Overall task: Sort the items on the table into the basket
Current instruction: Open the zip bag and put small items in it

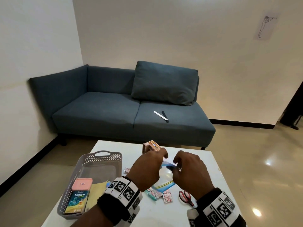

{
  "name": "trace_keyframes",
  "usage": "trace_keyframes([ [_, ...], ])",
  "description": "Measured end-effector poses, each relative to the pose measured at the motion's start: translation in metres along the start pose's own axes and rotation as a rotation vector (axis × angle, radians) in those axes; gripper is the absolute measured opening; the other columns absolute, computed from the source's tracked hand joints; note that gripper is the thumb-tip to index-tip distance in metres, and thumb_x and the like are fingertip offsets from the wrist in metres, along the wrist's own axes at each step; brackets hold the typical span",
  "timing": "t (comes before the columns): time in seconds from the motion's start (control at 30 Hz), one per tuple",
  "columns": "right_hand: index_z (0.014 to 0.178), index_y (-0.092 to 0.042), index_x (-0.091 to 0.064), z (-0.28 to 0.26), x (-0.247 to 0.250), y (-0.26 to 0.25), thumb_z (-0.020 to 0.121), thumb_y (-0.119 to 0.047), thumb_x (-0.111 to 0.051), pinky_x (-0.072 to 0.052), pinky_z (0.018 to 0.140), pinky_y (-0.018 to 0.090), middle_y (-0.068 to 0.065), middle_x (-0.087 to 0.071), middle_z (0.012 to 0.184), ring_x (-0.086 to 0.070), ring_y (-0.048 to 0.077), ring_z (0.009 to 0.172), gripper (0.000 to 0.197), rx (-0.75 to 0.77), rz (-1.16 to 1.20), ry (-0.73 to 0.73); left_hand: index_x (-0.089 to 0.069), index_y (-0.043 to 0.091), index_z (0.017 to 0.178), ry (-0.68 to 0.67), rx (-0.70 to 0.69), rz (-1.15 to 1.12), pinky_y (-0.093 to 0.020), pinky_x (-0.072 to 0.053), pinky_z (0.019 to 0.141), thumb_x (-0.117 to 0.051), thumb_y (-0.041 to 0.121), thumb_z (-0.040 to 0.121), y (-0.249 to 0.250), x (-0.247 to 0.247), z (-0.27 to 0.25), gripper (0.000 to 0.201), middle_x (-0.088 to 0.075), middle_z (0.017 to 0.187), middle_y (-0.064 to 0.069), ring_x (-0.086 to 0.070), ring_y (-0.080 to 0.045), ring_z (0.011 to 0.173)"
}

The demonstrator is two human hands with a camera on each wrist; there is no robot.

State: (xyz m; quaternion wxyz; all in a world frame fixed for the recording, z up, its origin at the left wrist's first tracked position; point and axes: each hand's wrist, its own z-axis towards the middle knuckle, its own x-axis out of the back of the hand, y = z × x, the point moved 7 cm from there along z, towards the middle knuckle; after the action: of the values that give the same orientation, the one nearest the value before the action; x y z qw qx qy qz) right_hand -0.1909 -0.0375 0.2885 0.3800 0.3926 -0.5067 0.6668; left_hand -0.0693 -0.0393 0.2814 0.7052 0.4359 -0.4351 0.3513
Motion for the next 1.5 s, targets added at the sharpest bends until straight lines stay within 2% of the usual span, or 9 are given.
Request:
trace_keyframes([
  [0.13, 0.098, -0.028, -0.046, -0.002, -0.011, 0.017, 0.074, -0.037, -0.079, -0.044, 0.061, 0.018, -0.008, -0.063, 0.097, -0.055, 0.01, 0.079, 0.042, -0.1, -0.049, -0.187, -0.05, 0.026, 0.104, 0.044, 0.1, -0.105, -0.021, -0.054, 0.081, -0.079, 0.013, 0.077, -0.023, 0.018, 0.002, 0.043, -0.067, 0.107, 0.004, -0.065, -0.012, 0.097],
  [0.37, 0.073, -0.023, -0.049, -0.001, 0.019, 0.029, 0.074, -0.018, -0.068, -0.05, 0.059, 0.028, -0.006, -0.061, 0.076, -0.056, 0.014, 0.069, 0.02, -0.051, -0.157, 0.01, -0.057, 0.029, 0.115, -0.259, 0.023, 0.307, -0.034, -0.043, 0.092, -0.077, 0.02, 0.079, -0.032, 0.018, -0.008, 0.042, -0.058, 0.125, 0.002, -0.052, -0.019, 0.113],
  [0.57, 0.106, -0.034, -0.066, -0.001, 0.007, 0.023, 0.08, -0.018, -0.07, -0.054, 0.075, 0.023, -0.012, -0.065, 0.104, -0.058, 0.011, 0.084, 0.031, 0.055, -0.225, -0.06, -0.055, 0.028, 0.123, -0.354, 0.052, 0.264, -0.033, -0.046, 0.093, -0.079, 0.016, 0.077, -0.035, 0.02, -0.008, 0.053, -0.055, 0.128, -0.002, -0.055, -0.022, 0.114],
  [0.8, 0.151, -0.04, -0.007, -0.014, 0.002, 0.029, 0.068, -0.049, -0.08, -0.051, 0.083, 0.028, 0.0, -0.049, 0.121, -0.057, 0.017, 0.1, 0.111, 0.015, -0.279, -0.261, -0.054, 0.027, 0.124, -0.373, 0.089, 0.183, -0.034, -0.046, 0.095, -0.082, 0.022, 0.073, -0.037, 0.027, -0.01, 0.058, -0.055, 0.127, -0.003, -0.053, -0.022, 0.115],
  [1.07, 0.148, -0.038, 0.019, -0.021, -0.008, 0.023, 0.071, -0.041, -0.081, -0.05, 0.09, 0.033, 0.008, -0.029, 0.14, -0.06, 0.025, 0.108, 0.126, 0.035, -0.269, -0.394, -0.047, 0.025, 0.13, -0.342, 0.081, 0.305, -0.035, -0.046, 0.092, -0.081, 0.033, 0.073, -0.028, 0.021, -0.012, 0.067, -0.058, 0.125, -0.001, -0.055, -0.022, 0.114],
  [1.17, 0.148, -0.05, 0.006, -0.019, -0.014, 0.025, 0.072, -0.029, -0.081, -0.049, 0.09, 0.03, 0.001, -0.041, 0.128, -0.055, 0.02, 0.107, 0.117, 0.073, -0.242, -0.424, -0.048, 0.022, 0.126, -0.234, 0.068, 0.225, -0.035, -0.047, 0.089, -0.075, 0.03, 0.078, -0.021, 0.018, -0.01, 0.055, -0.06, 0.123, -0.003, -0.057, -0.023, 0.112],
  [1.27, 0.142, -0.039, -0.041, -0.016, -0.012, 0.028, 0.076, -0.013, -0.073, -0.046, 0.087, 0.023, -0.004, -0.046, 0.123, -0.051, 0.015, 0.108, 0.078, 0.034, -0.223, -0.391, -0.042, 0.023, 0.128, -0.161, 0.119, 0.056, -0.03, -0.047, 0.08, -0.067, 0.014, 0.084, -0.016, 0.016, -0.013, 0.051, -0.06, 0.12, -0.006, -0.061, -0.024, 0.104],
  [1.4, 0.118, -0.023, -0.062, -0.018, 0.0, 0.028, 0.076, -0.017, -0.073, -0.05, 0.084, 0.025, -0.001, -0.051, 0.119, -0.049, 0.016, 0.105, 0.044, -0.029, -0.259, -0.226, -0.037, 0.035, 0.108, -0.087, 0.062, -0.053, -0.016, -0.034, 0.063, -0.064, 0.004, 0.081, -0.003, 0.02, -0.021, 0.049, -0.056, 0.117, 0.004, -0.057, -0.014, 0.087],
  [1.5, 0.089, -0.016, -0.071, -0.026, 0.008, 0.009, 0.063, -0.023, -0.083, -0.049, 0.064, 0.03, 0.005, -0.057, 0.096, -0.052, 0.021, 0.087, 0.03, 0.142, -0.304, 0.037, -0.055, 0.03, 0.114, -0.12, -0.018, 0.011, -0.021, -0.042, 0.084, -0.059, -0.002, 0.082, 0.011, 0.011, -0.028, 0.046, -0.049, 0.133, 0.005, -0.052, -0.015, 0.114],
])
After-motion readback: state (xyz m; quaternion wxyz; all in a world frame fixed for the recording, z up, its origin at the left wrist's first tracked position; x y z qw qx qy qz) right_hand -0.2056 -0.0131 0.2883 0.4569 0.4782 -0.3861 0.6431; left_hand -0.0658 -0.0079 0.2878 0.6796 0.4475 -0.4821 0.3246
